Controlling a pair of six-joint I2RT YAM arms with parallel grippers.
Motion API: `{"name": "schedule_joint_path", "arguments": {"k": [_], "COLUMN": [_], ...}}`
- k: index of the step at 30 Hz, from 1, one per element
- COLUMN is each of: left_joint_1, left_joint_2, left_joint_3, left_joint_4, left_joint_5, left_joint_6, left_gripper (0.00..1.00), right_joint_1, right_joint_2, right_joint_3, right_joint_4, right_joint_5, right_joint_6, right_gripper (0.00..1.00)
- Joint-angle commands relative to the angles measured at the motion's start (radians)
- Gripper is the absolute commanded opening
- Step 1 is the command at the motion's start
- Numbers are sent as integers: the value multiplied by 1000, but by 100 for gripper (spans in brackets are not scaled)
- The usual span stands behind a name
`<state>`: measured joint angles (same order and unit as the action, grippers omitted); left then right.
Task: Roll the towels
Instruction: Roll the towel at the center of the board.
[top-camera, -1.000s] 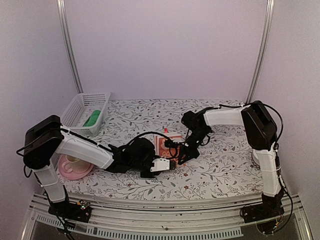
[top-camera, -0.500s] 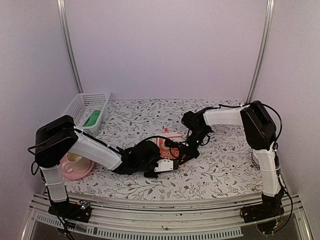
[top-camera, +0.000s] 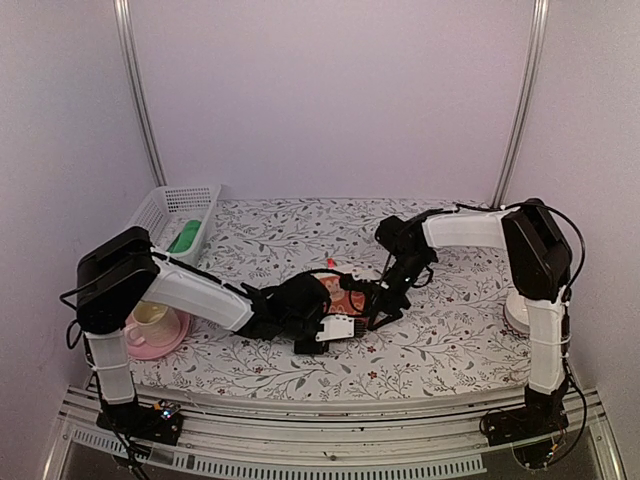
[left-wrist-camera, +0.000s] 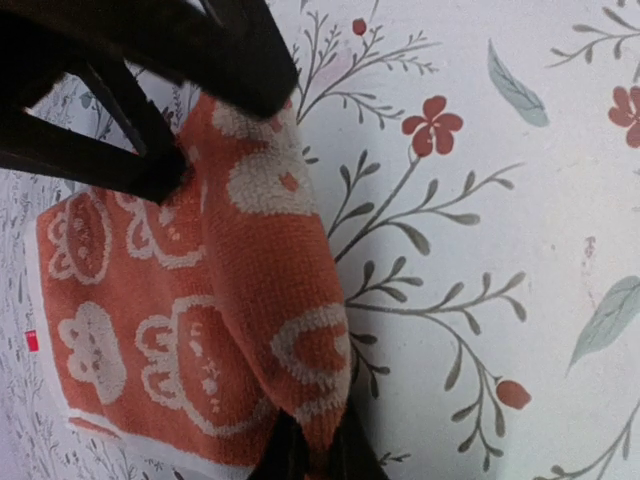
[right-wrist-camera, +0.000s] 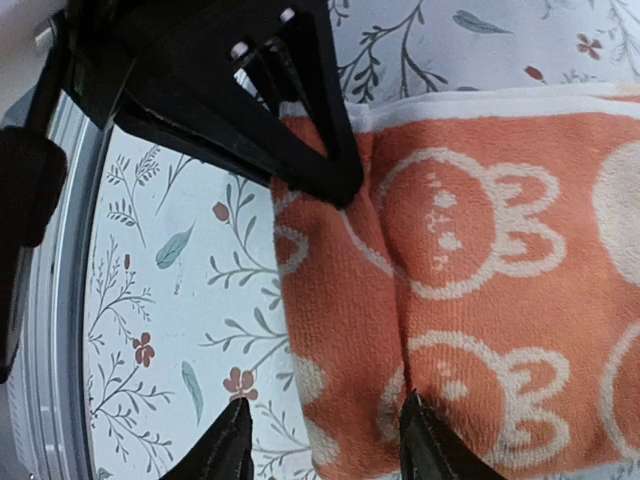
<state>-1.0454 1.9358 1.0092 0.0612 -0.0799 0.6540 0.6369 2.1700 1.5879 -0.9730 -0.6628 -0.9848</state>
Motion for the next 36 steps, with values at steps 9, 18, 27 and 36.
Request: {"name": "schedule_joint_path", "arguments": {"k": [9,18,27,36], "left_joint_1": [120,185,222,238], "left_joint_2": [118,180,240,274], "left_joint_3": [144,203,269,298], "left_joint_4": [-353,-432,-503,-537], "left_joint_5": [425,566,628,668], "left_joint_6": [-183,-215,-218,-213], "left_gripper": [0,0,0,0], "right_joint_1": [-22,72,190,224], "right_joint_2": [-514,-622,-557,-454], "right_joint_3": [-566,-776,-841,-844], "right_joint_4": [613,852,1044,1167], "right_joint_5": [151,239,401,569], "right_joint_6": [-86,-164,-155,-139], "right_gripper": [65,65,62,52]}}
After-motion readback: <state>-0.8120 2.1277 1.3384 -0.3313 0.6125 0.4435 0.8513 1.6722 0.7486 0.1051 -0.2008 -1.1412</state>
